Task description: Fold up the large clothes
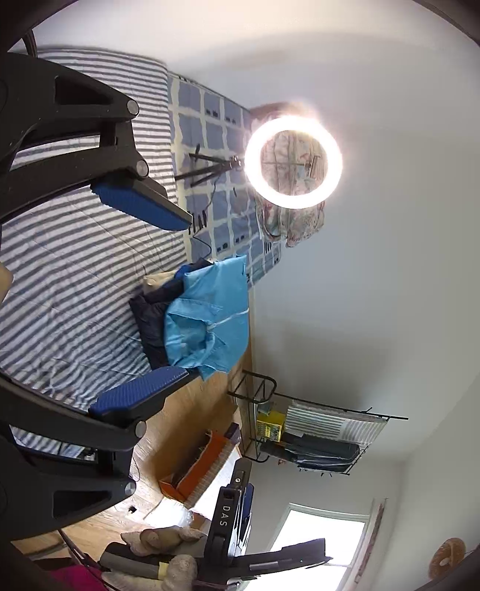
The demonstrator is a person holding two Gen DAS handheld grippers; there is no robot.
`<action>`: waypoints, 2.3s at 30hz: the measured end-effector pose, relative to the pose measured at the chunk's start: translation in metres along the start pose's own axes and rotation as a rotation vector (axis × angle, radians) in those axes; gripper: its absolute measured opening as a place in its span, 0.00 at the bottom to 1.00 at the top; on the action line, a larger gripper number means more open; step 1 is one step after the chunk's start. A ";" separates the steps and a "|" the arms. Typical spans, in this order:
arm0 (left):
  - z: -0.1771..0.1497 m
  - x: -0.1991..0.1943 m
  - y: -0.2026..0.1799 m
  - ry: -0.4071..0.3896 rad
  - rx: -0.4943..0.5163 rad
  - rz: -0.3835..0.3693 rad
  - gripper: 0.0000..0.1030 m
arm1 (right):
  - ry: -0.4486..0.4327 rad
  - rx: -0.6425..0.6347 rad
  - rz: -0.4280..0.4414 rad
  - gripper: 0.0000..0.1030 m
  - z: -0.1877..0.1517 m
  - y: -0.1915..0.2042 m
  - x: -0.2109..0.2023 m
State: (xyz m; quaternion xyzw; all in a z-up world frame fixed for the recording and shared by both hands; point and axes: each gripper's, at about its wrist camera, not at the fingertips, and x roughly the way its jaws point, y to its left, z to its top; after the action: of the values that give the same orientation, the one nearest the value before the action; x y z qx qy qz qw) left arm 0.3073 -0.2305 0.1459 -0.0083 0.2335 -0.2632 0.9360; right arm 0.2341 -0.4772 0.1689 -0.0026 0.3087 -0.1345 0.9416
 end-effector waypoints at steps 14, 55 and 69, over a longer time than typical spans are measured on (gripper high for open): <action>-0.110 -0.052 0.001 0.022 0.013 0.029 0.83 | -0.014 0.047 0.042 0.74 -0.121 0.026 -0.042; -0.187 -0.033 -0.029 0.077 0.115 0.133 1.00 | -0.079 0.100 -0.038 1.00 -0.217 0.048 -0.017; -0.184 -0.034 -0.021 0.095 0.078 0.117 1.00 | -0.068 0.083 -0.040 1.00 -0.219 0.056 -0.009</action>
State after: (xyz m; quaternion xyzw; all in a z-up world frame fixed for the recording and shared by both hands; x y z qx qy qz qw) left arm 0.1903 -0.2119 -0.0005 0.0543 0.2673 -0.2173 0.9372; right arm 0.1133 -0.4036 -0.0083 0.0256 0.2708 -0.1657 0.9479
